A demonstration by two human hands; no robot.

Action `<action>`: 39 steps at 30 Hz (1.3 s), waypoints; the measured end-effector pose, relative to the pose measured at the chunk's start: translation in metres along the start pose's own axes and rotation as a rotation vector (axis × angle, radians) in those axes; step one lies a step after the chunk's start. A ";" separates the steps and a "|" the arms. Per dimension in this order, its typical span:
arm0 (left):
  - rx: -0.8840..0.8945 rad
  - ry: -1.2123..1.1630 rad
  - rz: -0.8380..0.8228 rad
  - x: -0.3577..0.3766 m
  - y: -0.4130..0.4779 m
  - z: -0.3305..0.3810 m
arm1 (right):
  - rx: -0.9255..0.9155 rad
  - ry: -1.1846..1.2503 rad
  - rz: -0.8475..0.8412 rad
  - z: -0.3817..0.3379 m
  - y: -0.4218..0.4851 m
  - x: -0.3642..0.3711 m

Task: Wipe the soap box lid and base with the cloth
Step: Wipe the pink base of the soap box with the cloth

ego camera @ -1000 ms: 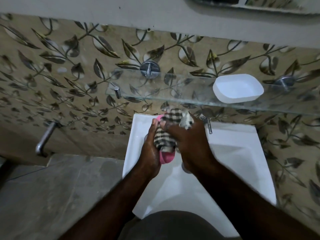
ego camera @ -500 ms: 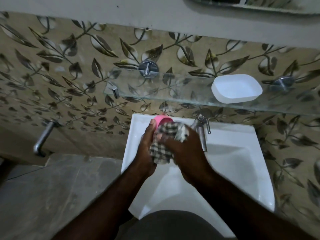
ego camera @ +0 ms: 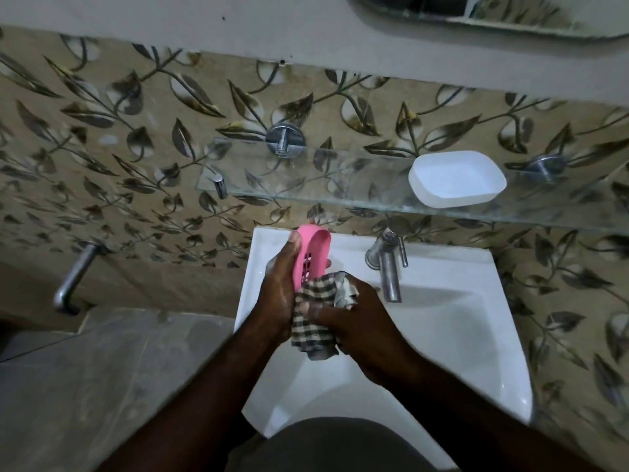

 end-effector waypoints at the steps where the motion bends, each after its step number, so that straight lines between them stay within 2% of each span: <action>1: 0.027 0.054 0.020 -0.002 0.001 0.003 | 0.015 -0.042 -0.009 0.000 0.001 -0.001; 4: -0.033 0.063 -0.025 0.010 -0.001 -0.005 | -0.090 0.029 0.109 -0.026 0.014 -0.014; 6: -0.007 -0.018 0.014 0.010 0.000 -0.010 | -0.193 0.141 0.216 -0.045 0.021 -0.022; 8: -0.010 -0.073 -0.010 0.013 0.001 -0.007 | -0.264 0.104 0.263 -0.046 0.021 -0.022; 11: -0.076 -0.070 0.002 0.009 0.002 0.001 | -0.214 -0.156 0.158 -0.016 0.011 -0.010; 13: -0.058 -0.012 0.062 0.001 0.005 0.005 | -0.149 -0.446 0.139 0.005 0.005 -0.011; 16: -0.150 0.020 0.101 -0.002 0.003 -0.003 | -0.236 -0.971 0.211 0.009 0.005 -0.018; 18: -0.230 -0.030 0.135 -0.004 0.003 -0.008 | -0.320 -1.093 0.236 0.008 0.006 -0.017; 21: -0.207 -0.103 0.147 -0.004 0.007 -0.005 | -0.346 -0.958 0.287 0.005 0.006 -0.013; 25: -0.110 -0.087 0.081 0.001 0.009 0.009 | -0.292 -0.502 0.224 0.002 0.010 -0.001; 26: -0.103 -0.073 0.065 0.001 0.008 0.012 | -0.332 -0.535 0.220 -0.001 0.008 0.002; 29: -0.165 -0.049 0.034 -0.003 0.006 0.017 | -0.630 -0.986 0.255 -0.007 0.002 0.002; 32: -0.237 -0.042 0.025 -0.009 0.008 0.018 | -0.566 -1.167 0.216 -0.002 0.011 -0.006; 34: -0.203 -0.057 0.050 -0.007 0.009 0.019 | -0.522 -1.077 0.257 -0.001 0.016 -0.006; 37: -0.074 -0.009 0.076 -0.003 0.011 0.021 | -0.373 -0.587 0.244 0.002 0.016 0.003; 38: -0.053 -0.005 0.075 -0.003 0.012 0.020 | -0.427 -0.585 0.258 0.000 0.012 0.007; 39: -0.053 0.002 0.067 -0.003 0.011 0.019 | -0.530 -0.704 0.290 -0.002 0.007 0.007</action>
Point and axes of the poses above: each hand's wrist, its own y-axis towards the middle knuckle, its own x-axis out of the palm, z = x × y, the point moved 6 cm from there along y, towards the middle knuckle, and after that the axes turned 8 degrees about x, right-handed, at the moved point
